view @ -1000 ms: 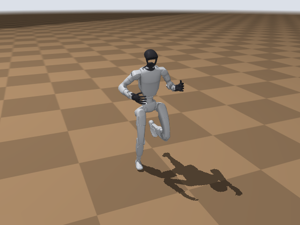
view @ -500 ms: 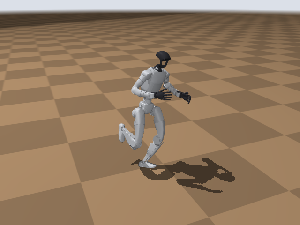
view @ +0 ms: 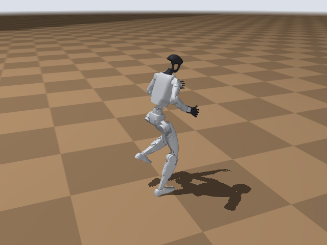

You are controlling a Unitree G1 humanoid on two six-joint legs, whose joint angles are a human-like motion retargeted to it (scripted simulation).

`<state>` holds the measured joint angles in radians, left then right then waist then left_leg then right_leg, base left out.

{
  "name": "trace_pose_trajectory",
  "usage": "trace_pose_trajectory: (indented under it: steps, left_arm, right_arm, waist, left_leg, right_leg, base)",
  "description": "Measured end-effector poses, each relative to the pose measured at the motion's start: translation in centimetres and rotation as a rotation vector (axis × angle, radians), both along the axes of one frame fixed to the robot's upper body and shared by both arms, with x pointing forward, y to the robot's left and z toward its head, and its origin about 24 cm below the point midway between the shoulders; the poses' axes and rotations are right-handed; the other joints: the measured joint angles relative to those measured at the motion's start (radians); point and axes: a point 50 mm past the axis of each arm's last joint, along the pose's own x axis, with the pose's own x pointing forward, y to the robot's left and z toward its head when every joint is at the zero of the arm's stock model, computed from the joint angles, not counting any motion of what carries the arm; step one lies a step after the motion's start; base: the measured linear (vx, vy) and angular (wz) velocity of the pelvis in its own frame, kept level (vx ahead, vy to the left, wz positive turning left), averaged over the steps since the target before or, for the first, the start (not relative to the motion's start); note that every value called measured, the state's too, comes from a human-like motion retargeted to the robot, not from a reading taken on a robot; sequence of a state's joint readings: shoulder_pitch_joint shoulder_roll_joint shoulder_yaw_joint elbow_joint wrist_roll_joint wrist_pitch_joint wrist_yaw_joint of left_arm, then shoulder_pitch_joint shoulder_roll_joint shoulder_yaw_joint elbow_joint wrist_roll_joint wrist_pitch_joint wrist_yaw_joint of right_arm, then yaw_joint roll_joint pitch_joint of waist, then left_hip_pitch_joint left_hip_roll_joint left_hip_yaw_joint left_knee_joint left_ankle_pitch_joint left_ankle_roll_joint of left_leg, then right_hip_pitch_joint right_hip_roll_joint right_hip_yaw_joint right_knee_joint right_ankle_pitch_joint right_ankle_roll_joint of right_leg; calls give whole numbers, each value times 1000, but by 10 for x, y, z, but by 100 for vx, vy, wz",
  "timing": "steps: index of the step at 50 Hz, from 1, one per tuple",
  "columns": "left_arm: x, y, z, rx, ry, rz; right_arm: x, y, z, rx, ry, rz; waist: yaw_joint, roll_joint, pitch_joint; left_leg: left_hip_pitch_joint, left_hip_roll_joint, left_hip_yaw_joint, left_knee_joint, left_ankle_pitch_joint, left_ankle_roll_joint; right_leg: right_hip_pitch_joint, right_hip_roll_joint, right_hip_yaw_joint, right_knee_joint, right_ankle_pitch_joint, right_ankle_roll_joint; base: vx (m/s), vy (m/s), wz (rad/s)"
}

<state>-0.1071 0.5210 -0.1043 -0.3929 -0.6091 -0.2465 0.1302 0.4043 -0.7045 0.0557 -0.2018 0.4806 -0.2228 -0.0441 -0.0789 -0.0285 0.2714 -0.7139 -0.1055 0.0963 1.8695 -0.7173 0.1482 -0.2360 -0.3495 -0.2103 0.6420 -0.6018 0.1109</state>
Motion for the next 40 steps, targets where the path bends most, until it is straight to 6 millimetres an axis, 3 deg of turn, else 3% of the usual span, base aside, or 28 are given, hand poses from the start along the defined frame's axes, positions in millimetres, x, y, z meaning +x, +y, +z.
trace_pose_trajectory:
  steps: [2, 4, 6, 8, 10, 12, 13, 15, 18, 20, 22, 23, 25, 26, 27, 28, 30, 31, 32, 34, 36, 38, 40]
  left_arm:
    - [-15, 34, -55, -147, 247, 167]
    - [-41, 60, -88, -117, 411, 272]
    - [-63, 81, -95, 18, 497, 321]
    - [-79, 95, -92, 142, 555, 321]
    - [-94, 105, -86, 211, 603, 324]
    - [-112, 113, -81, 227, 649, 339]
    - [-122, 116, -81, 217, 675, 348]
    - [-142, 121, -79, 175, 717, 378]
    - [-157, 117, -78, 98, 727, 421]
    - [-150, 113, -82, 84, 715, 501]
    - [-129, 90, -82, 76, 661, 301]
    - [-117, 84, -81, 34, 621, 266]
    - [-89, 64, -83, 19, 546, 212]
    - [-68, 47, -84, -305, 506, 163]
    - [-46, 29, -79, -501, 474, 95]
    - [-25, 13, -64, -468, 386, 44]
    - [12, -27, -11, -655, 203, -141]
    - [22, -34, 31, -263, -42, -90]
    - [25, -42, 69, -15, -254, -24]
    - [6, -53, 132, -27, -556, -17]
    - [-22, -54, 176, -21, -820, 28]
    - [-46, -54, 201, -9, -999, 65]
    - [-59, -55, 212, -19, -1088, 74]
  right_arm:
    - [33, 10, 23, -99, -124, 61]
    - [56, 25, 68, -113, -353, 85]
    - [66, 34, 122, -118, -622, 57]
    - [60, 39, 167, -79, -862, 4]
    - [43, 44, 197, 27, -1041, 2]
    - [25, 55, 213, 129, -1144, 86]
    - [17, 63, 219, 168, -1176, 150]
    - [6, 83, 229, 261, -1216, 299]
    - [-7, 113, 235, 376, -1235, 518]
    - [-11, 124, 230, 417, -1204, 592]
    - [-13, 128, 216, 431, -1154, 596]
    - [-12, 128, 210, 425, -1133, 571]
    - [-7, 127, 192, 401, -1046, 501]
    - [2, 127, 179, 388, -980, 440]
    - [10, 125, 164, 367, -908, 376]
    - [18, 119, 145, 332, -823, 302]
    - [31, 109, 105, 321, -634, 150]
    - [30, 99, 98, 310, -609, 140]
    - [27, 89, 95, 289, -594, 136]
    - [12, 70, 100, 184, -601, 167]
    - [-2, 51, 111, 62, -580, 218]
    - [-12, 35, 111, 0, -497, 235]
    - [-22, 20, 104, -51, -391, 216]
  waist:
    - [55, -19, 28]
    - [134, -50, 32]
    - [249, -82, 31]
    - [385, -119, 12]
    - [533, -162, -13]
    - [652, -207, -30]
    - [684, -224, -40]
    - [686, -248, -62]
    - [599, -214, -102]
    - [543, -169, -130]
    - [509, -100, -146]
    - [484, -79, -142]
    - [404, -47, -153]
    - [347, -45, -134]
    - [289, -37, -113]
    - [228, -15, -86]
    - [145, 26, -29]
    - [109, 46, 0]
    - [68, 67, 20]
    - [-42, 110, 20]
    - [-174, 165, 4]
    - [-288, 214, -18]
    - [-366, 247, -51]
  left_leg:
    - [-89, 56, 53, 221, -46, -11]
    - [-202, 88, 90, 362, -60, -14]
    - [-309, 116, 118, 406, -45, -5]
    - [-378, 150, 146, 361, -27, 39]
    - [-378, 190, 177, 234, -5, 59]
    - [-306, 204, 212, 33, 46, 45]
    - [-258, 207, 233, -84, 89, 41]
    - [-129, 231, 294, -347, 189, 51]
    - [156, 280, 420, -830, 267, 54]
    - [369, 270, 501, -1235, 359, 18]
    - [537, 281, 547, -1513, 443, -60]
    - [582, 277, 529, -1581, 414, -85]
    - [608, 246, 421, -1618, 228, -103]
    - [580, 227, 348, -1555, 116, -68]
    - [540, 221, 276, -1459, 11, -35]
    - [478, 240, 209, -1296, -83, -5]
    - [415, 252, 103, -1140, -155, 58]
    - [438, 246, 70, -1154, -155, 72]
    - [466, 243, 42, -1180, -148, 76]
    - [543, 245, 11, -1294, -77, 31]
    - [616, 256, -22, -1434, 80, -29]
    - [677, 277, -44, -1548, 292, -96]
    - [727, 292, -42, -1636, 526, -163]
  right_leg:
    - [-4, -41, -31, 126, -59, -22]
    - [16, -70, -74, 149, -69, -38]
    - [61, -75, -112, 76, -26, -54]
    - [96, -77, -135, -24, 89, -49]
    - [154, -70, -136, -177, 271, -39]
    - [235, -63, -132, -354, 506, -17]
    - [268, -58, -124, -420, 607, -1]
    - [319, -29, -65, -489, 704, 20]
    - [338, 78, 68, -321, 603, 3]
    - [284, 140, 85, -43, 505, -22]
    - [211, 167, 49, 321, 382, -67]
    - [166, 158, 32, 512, 310, -86]
    - [66, 136, 28, 874, 167, -97]
    - [17, 141, 40, 1037, 96, -85]
    - [-27, 155, 47, 1189, 27, -76]
    - [-63, 190, 45, 1322, -39, -73]
    - [-185, 240, 42, 1521, -125, -85]
    - [-248, 246, 46, 1563, -142, -98]
    - [-309, 248, 47, 1587, -155, -112]
    - [-416, 231, 31, 1530, -156, -141]
    - [-477, 199, -26, 1358, -127, -165]
    - [-475, 182, -103, 1096, -70, -171]
    - [-424, 194, -173, 762, -2, -148]
  base:
    - [21, -15, 139]
    - [22, -11, 147]
    - [27, -1, 116]
    - [38, 9, 78]
    - [51, 21, 26]
    - [59, 32, 18]
    - [60, 35, 68]
    - [60, 36, 129]
    - [63, 38, 168]
    - [62, 38, 159]
    - [60, 36, 162]
    - [54, 33, 202]
    - [48, 28, 268]
    - [43, 19, 332]
    - [41, 12, 362]
    - [41, 9, 339]
    - [45, 8, 263]
    - [55, 9, 176]
    - [67, 11, 136]
    - [80, 11, 135]
    - [93, 5, 156]
    - [102, -6, 157]
    - [107, -17, 140]
